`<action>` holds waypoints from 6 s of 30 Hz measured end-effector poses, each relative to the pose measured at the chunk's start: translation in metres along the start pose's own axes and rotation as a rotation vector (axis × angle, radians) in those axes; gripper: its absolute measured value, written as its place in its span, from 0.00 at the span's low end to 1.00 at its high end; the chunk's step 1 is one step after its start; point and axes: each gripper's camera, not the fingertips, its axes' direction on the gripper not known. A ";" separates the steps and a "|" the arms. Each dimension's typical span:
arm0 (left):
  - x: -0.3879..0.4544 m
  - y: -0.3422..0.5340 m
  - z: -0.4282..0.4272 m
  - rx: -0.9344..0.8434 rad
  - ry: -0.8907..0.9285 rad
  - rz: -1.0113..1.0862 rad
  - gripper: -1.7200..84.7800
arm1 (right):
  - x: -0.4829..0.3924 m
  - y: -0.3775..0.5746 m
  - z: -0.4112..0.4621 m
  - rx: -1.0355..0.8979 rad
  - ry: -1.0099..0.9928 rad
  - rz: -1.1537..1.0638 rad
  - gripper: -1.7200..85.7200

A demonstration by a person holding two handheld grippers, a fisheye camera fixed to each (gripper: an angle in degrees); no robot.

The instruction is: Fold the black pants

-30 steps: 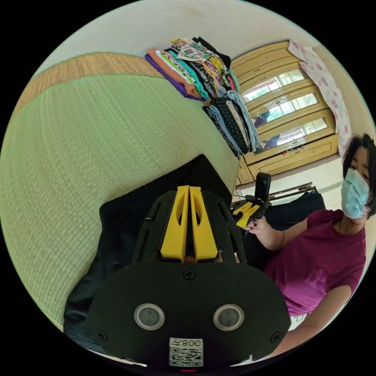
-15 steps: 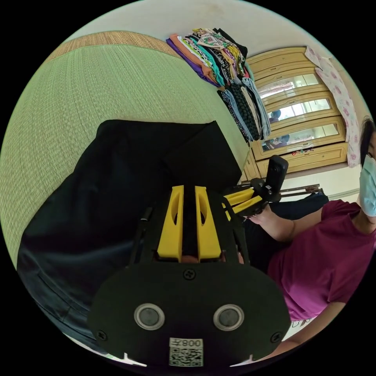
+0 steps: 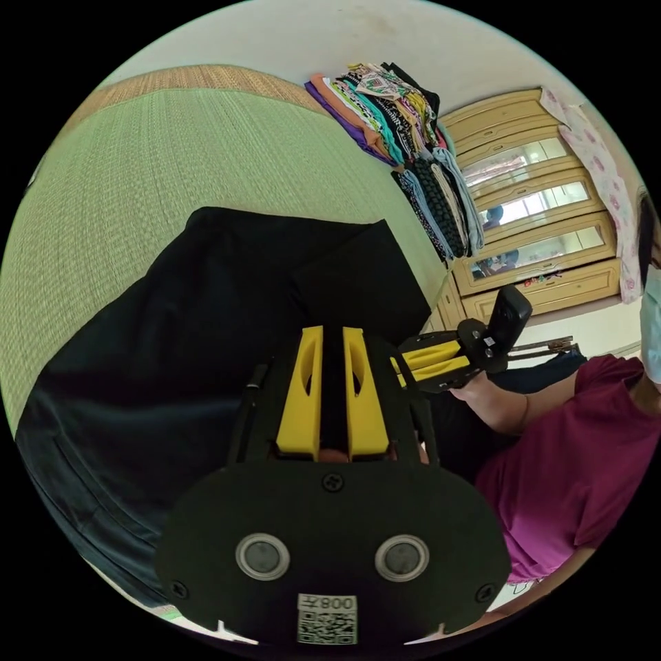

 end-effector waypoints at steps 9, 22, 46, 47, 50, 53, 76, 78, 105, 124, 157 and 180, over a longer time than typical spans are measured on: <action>-0.028 0.011 -0.013 0.062 -0.028 -0.099 0.09 | -0.019 -0.017 -0.015 0.009 -0.006 -0.001 0.05; -0.044 0.036 -0.023 0.071 0.016 -0.127 0.09 | -0.092 -0.027 -0.016 -0.042 0.271 -0.247 0.09; -0.033 0.052 -0.030 0.128 0.032 -0.155 0.09 | -0.050 0.015 -0.045 0.005 0.081 -0.172 0.03; -0.031 0.051 -0.030 0.129 0.028 -0.157 0.09 | -0.047 0.018 -0.037 -0.012 0.100 -0.171 0.03; -0.023 0.046 -0.027 0.121 0.011 -0.150 0.10 | -0.037 0.025 -0.028 -0.005 0.079 -0.146 0.03; -0.014 0.042 -0.023 0.109 -0.001 -0.139 0.10 | -0.027 0.033 -0.024 0.001 0.060 -0.137 0.03; 0.106 0.029 -0.017 0.222 -0.140 -0.060 0.05 | 0.044 0.107 0.024 0.030 0.005 -0.046 0.04; 0.121 0.027 -0.002 0.155 -0.145 -0.032 0.04 | 0.054 0.116 0.026 0.032 -0.027 -0.016 0.03; 0.326 0.019 0.080 0.096 -0.084 0.245 0.10 | 0.336 0.316 -0.018 0.187 -0.114 0.518 0.04; 0.431 0.023 0.119 0.121 -0.307 0.333 0.06 | 0.398 0.366 0.038 0.282 -0.423 0.499 0.06; 0.381 0.135 0.005 0.258 -0.052 0.468 0.04 | 0.393 0.274 0.005 0.420 -0.255 0.697 0.04; 0.034 0.386 -0.206 0.726 0.130 -0.218 0.04 | 0.111 -0.140 0.191 0.222 -0.366 0.385 0.04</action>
